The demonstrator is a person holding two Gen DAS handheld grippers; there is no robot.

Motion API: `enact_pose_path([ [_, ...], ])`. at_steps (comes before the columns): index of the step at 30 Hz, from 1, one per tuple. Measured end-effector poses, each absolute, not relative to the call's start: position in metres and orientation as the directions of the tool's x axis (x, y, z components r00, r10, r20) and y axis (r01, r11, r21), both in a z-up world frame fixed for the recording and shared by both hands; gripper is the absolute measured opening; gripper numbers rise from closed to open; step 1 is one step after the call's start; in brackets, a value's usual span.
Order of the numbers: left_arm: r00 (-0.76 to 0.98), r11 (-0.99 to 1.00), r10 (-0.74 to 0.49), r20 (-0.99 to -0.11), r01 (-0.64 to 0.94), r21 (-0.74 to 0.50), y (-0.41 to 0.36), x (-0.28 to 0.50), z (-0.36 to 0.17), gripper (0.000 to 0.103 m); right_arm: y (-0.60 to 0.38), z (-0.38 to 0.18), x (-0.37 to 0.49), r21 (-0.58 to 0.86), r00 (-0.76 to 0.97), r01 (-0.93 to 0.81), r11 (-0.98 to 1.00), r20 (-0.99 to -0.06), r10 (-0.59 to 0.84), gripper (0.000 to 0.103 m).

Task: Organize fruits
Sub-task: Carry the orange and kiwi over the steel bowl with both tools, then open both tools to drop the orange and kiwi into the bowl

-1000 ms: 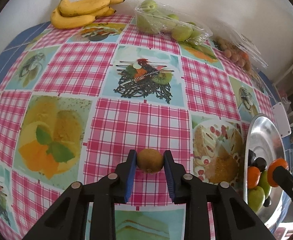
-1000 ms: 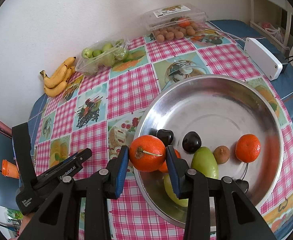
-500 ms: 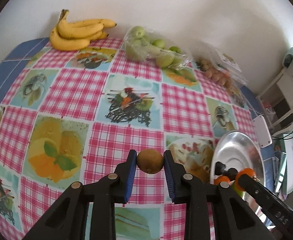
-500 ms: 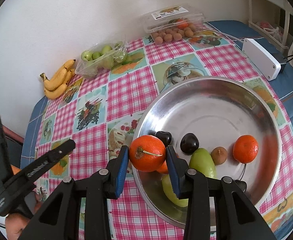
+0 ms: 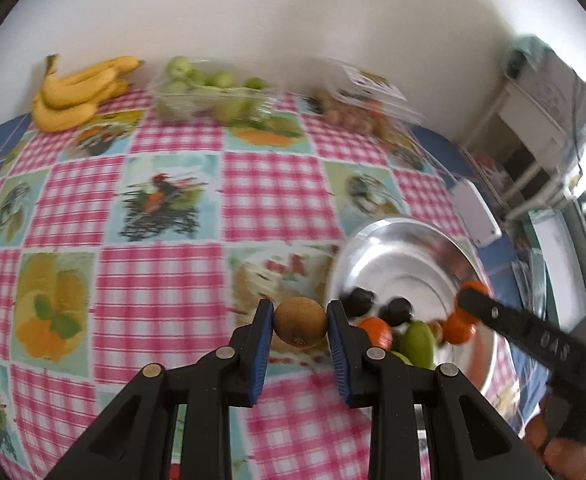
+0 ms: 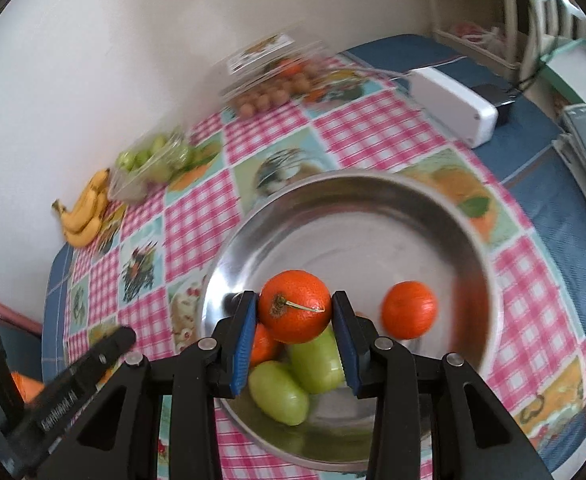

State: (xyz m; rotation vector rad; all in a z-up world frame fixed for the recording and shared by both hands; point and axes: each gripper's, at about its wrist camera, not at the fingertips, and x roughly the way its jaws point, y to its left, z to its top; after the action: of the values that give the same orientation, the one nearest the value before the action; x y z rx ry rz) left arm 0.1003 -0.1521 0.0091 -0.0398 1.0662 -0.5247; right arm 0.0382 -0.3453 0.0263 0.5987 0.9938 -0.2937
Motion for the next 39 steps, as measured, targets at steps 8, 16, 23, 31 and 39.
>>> enact_pose_path([
  [8, 0.342, 0.841, -0.439, -0.831, 0.481, -0.247, -0.195, 0.086, 0.005, 0.029, -0.373, 0.025, 0.027, 0.357, 0.537, 0.544, 0.759, -0.843, 0.011, 0.039],
  [16, 0.326, 0.83, -0.431, -0.841, 0.51, -0.227, -0.226, 0.1, -0.006, 0.029, -0.377, 0.012, 0.035, 0.371, 0.545, 0.53, 0.762, -0.838, 0.029, 0.039],
  [23, 0.357, 0.82, -0.409, -0.84, 0.547, -0.167, -0.25, 0.11, -0.01, 0.029, -0.379, 0.002, 0.043, 0.364, 0.549, 0.523, 0.771, -0.836, 0.023, 0.039],
  [31, 0.354, 0.821, -0.392, -0.849, 0.55, -0.149, -0.259, 0.117, -0.021, 0.029, -0.377, -0.005, 0.047, 0.341, 0.519, 0.529, 0.777, -0.855, 0.021, 0.039],
  [39, 0.336, 0.828, -0.376, -0.863, 0.54, -0.15, -0.259, 0.12, -0.029, 0.029, -0.375, -0.01, 0.05, 0.339, 0.495, 0.536, 0.774, -0.868, 0.038, 0.039],
])
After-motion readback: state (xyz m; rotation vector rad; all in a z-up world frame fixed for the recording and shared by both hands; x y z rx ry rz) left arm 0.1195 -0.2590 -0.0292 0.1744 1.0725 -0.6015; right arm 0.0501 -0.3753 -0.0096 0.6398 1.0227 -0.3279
